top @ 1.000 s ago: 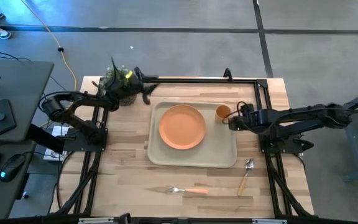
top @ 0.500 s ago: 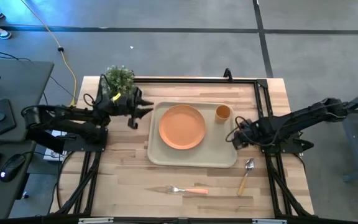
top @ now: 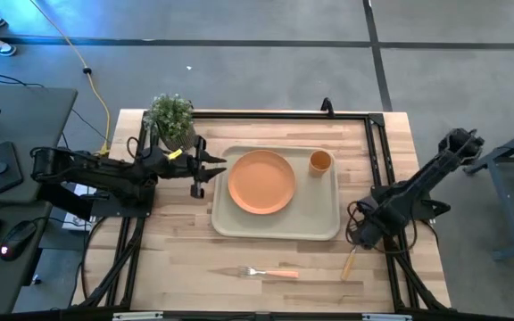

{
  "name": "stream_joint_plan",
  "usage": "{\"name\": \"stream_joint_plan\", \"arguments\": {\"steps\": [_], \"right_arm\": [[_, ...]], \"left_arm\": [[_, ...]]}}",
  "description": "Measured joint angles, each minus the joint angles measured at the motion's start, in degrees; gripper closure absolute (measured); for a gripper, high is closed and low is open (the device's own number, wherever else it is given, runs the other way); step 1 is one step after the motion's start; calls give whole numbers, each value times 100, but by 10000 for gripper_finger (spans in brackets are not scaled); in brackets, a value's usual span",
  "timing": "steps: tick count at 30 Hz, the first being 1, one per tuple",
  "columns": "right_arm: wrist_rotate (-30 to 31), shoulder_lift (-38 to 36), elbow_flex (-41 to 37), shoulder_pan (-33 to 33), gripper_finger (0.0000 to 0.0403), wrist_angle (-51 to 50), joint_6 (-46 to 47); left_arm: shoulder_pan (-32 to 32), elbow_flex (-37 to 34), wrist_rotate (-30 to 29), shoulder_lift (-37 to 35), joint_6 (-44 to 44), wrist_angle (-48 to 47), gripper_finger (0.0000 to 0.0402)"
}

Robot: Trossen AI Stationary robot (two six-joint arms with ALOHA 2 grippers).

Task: Pick and place plate/cup/fork/spoon on tray
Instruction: Put the orange spoon to the left of the orange plate on the tray

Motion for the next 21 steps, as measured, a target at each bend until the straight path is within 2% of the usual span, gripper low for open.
{"name": "stream_joint_plan", "arguments": {"steps": [9, 14, 21], "right_arm": [[374, 511, 2, 283, 268, 363, 6], [622, 697, 0, 317, 268, 943, -22], [516, 1113, 0, 314, 268, 1404, 68]], "left_arm": [[-29, 601, -18, 503, 14, -550, 293], [-33, 736, -15, 692, 15, -682, 289], [-13, 774, -11, 714, 157, -690, 289]]}}
